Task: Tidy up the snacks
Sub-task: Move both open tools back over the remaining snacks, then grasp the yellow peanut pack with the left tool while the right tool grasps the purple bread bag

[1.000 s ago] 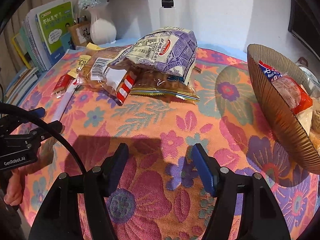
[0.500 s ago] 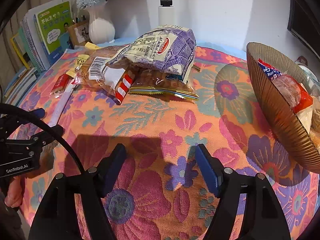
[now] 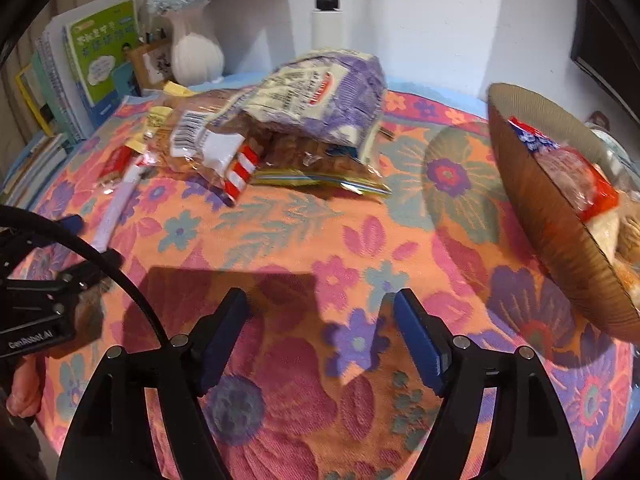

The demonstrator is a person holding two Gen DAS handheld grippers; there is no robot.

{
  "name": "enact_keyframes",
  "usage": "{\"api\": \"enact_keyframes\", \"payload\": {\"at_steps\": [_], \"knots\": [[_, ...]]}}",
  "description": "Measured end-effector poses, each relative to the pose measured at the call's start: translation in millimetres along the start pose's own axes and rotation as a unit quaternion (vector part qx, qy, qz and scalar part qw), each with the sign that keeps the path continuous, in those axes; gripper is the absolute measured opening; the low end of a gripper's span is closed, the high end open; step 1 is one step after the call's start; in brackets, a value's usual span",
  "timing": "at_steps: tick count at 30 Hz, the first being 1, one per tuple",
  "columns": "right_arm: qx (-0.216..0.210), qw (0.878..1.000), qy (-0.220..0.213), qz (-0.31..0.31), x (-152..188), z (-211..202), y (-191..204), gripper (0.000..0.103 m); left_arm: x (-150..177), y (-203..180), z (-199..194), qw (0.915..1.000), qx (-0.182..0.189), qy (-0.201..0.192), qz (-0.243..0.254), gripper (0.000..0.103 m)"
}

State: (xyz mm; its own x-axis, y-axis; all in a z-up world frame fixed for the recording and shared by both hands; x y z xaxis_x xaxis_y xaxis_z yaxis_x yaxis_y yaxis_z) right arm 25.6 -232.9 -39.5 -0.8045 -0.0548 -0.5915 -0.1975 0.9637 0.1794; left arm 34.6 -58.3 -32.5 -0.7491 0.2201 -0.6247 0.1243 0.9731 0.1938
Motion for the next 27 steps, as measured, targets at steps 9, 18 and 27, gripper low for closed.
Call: {"api": "enact_keyframes", "payload": {"at_steps": [9, 18, 27], "knots": [[0.049, 0.998, 0.003, 0.030, 42.7, -29.5, -8.3, 0.084, -7.8, -57.9, -43.0, 0.9962, 0.073, -0.046, 0.014, 0.076], [0.050, 0.998, -0.013, 0.039, 44.7, -28.4, -16.7, 0.100, 0.1, -72.0, -24.2, 0.9957, 0.087, -0.018, 0.026, 0.076], [-0.006, 0.999, 0.002, 0.039, 20.3, -37.2, -6.1, 0.100, -19.7, -36.5, -33.8, 0.9950, 0.096, -0.024, 0.007, 0.076]]}}
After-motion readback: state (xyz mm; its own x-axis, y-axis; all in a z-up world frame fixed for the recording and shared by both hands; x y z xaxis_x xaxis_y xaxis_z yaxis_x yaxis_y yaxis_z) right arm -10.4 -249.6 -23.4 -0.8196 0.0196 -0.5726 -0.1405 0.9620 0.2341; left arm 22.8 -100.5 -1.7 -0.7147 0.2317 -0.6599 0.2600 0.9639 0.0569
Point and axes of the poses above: each gripper's, at about its wrist camera, not at the fingertips, and z roughly the way its jaws point, y to its left, x to its underside, the point moved 7 cm from there along z, roughly the way its jaws point, and after that the axes turned 12 degrees about -x, right-handed, at the moved point
